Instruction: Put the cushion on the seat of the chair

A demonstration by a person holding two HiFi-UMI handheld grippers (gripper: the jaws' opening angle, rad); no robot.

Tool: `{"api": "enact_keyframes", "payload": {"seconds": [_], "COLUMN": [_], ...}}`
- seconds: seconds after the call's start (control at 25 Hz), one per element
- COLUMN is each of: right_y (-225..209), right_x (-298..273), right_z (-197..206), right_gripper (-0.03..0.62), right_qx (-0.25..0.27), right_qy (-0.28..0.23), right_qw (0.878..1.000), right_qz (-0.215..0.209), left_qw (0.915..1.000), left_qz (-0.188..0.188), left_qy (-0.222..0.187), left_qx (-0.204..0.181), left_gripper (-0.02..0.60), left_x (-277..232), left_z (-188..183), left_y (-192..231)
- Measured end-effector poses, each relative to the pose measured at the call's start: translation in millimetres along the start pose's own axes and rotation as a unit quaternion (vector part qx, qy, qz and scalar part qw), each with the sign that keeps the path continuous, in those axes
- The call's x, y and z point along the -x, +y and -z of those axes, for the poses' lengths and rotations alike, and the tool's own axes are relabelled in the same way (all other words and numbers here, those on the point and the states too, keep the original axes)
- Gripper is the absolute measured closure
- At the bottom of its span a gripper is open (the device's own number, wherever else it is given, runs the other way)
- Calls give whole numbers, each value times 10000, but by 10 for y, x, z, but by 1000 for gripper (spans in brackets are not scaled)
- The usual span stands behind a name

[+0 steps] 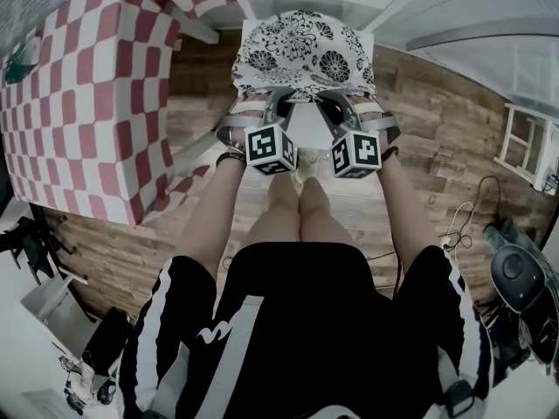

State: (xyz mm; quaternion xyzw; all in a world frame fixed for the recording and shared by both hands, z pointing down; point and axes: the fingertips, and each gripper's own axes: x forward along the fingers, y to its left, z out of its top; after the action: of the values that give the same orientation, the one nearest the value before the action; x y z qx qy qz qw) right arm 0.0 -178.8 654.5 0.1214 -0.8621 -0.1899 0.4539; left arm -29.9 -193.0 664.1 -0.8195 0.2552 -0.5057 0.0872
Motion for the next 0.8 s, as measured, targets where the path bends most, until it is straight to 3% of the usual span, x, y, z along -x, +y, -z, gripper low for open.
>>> {"api": "enact_keyframes", "payload": {"seconds": [0.32, 0.8], "right_y": [237, 658], "right_x": [-178, -368], "right_z": [150, 356], "right_gripper": [576, 576], "right_qx": [-151, -391], "right_qy": [8, 122], "right_qw": [9996, 9975], "right_qz": [-221, -571], "left_qw": [9998, 9975], "left_qz": [145, 646], "left_qy": [123, 222], "left_qx": [-32, 174], "left_gripper": [561, 561], "left_x": [-168, -410], "left_z": [139, 336], "left_y": [-236, -644]}}
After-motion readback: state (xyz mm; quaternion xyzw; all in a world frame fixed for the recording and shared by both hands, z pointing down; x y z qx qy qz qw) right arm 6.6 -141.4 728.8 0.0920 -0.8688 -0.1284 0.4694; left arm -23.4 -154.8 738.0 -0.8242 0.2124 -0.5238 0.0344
